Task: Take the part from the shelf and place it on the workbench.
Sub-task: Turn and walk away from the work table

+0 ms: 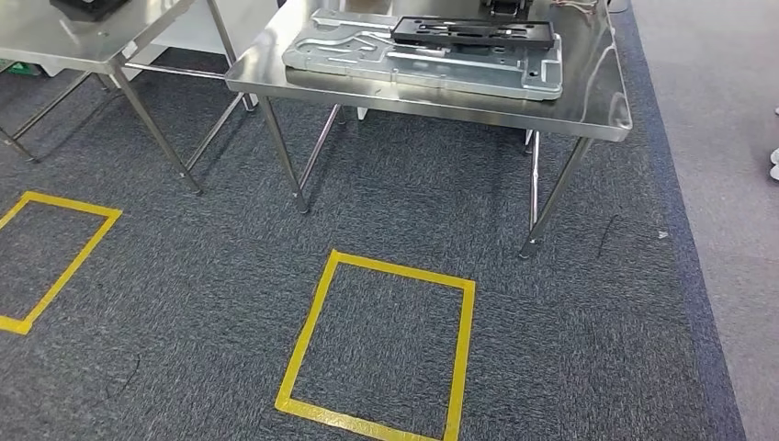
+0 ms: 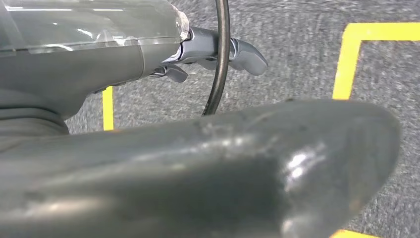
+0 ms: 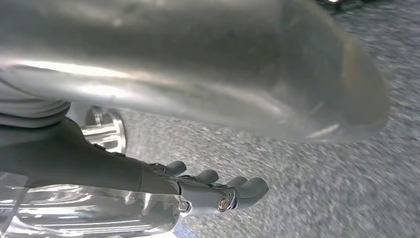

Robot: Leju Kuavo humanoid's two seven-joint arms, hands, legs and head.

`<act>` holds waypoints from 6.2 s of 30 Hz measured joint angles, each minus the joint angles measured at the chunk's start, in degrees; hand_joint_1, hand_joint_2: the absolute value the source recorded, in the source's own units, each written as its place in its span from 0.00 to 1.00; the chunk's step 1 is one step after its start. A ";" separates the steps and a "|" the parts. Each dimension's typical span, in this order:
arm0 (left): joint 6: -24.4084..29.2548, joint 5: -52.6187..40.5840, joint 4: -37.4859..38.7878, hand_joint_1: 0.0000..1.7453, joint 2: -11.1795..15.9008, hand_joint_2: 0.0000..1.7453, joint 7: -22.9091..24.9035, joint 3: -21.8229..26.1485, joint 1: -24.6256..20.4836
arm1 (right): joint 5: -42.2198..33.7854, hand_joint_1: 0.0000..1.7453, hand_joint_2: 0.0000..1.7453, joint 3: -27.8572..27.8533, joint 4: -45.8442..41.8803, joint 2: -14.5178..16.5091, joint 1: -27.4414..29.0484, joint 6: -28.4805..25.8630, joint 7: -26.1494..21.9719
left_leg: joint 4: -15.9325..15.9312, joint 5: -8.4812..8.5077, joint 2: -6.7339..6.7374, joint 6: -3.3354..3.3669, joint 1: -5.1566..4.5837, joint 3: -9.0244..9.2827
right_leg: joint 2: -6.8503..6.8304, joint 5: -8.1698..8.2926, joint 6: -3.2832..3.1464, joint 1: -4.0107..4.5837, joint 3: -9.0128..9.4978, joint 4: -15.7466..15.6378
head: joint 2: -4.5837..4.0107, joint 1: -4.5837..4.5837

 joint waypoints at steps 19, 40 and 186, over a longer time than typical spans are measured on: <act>0.58 -0.89 0.02 0.00 0.37 0.00 0.10 1.21 -0.85 | 1.56 0.00 0.00 -0.69 0.44 0.60 -0.36 9.37 -1.65 | -15.79 7.81 -2.88 3.62 -0.45 8.21 | 3.01 -3.36 2.88 -0.17 -3.47 9.38 | 0.00 0.03; 0.84 -1.68 0.33 0.00 0.97 0.00 0.55 1.67 -1.18 | 3.20 0.00 0.00 -0.68 0.56 0.44 -0.60 9.66 -0.10 | -15.27 6.94 3.38 1.70 -0.17 8.15 | -5.23 -0.99 2.47 -0.03 1.13 0.50 | 0.00 0.01; 6.90 -0.58 13.97 0.00 14.13 0.00 0.54 4.19 -2.97 | 13.79 0.00 0.00 -6.57 -0.33 1.87 -0.53 12.86 -9.05 | -1.28 2.19 0.57 -0.21 0.58 1.64 | -1.20 -0.17 -1.23 1.24 -0.37 0.85 | 0.00 0.17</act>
